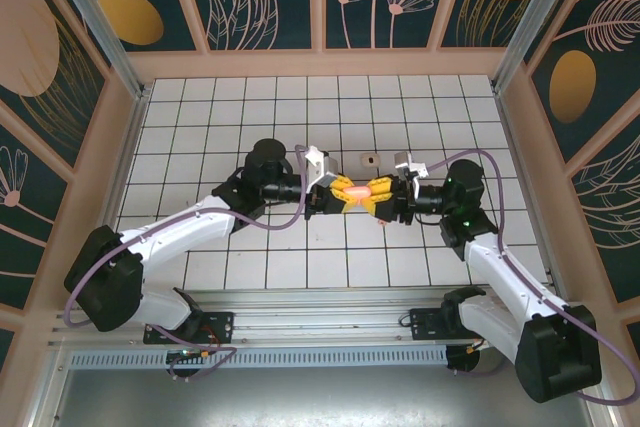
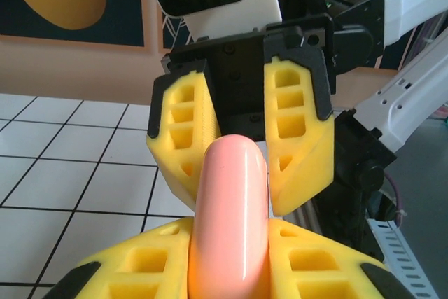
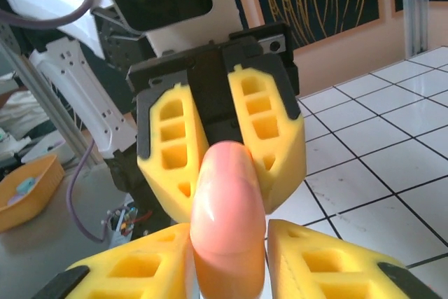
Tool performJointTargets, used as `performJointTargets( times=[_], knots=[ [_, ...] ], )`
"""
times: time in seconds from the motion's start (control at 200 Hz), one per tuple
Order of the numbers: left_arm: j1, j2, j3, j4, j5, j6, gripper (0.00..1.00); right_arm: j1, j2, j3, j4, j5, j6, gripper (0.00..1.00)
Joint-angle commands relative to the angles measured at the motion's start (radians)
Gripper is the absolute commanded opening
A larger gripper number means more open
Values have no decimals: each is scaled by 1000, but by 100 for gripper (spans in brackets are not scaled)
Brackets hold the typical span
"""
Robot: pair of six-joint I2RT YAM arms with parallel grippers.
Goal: Insert the wireless bluetooth earbuds into the charging case
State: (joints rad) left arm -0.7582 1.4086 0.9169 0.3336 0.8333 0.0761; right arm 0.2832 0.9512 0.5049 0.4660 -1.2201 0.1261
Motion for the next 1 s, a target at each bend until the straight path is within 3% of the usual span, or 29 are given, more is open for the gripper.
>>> performJointTargets(
  times=[0.0, 0.11, 0.22, 0.505, 0.996],
  knots=[
    [-3, -9, 43, -113, -35, 89, 13, 3, -37, 83, -184, 61, -131, 38],
    [-4, -22, 49, -188, -82, 147, 13, 3, -52, 170, -433, 149, -292, 45],
    [-3, -20, 104, -302, -121, 215, 15, 4, -52, 218, -543, 190, -382, 48],
    [-4, -37, 109, -336, -124, 240, 15, 27, 3, 306, -692, 167, -497, 51],
    [-4, -45, 103, -318, -102, 235, 16, 71, 102, 364, -748, 116, -549, 48]
  ],
)
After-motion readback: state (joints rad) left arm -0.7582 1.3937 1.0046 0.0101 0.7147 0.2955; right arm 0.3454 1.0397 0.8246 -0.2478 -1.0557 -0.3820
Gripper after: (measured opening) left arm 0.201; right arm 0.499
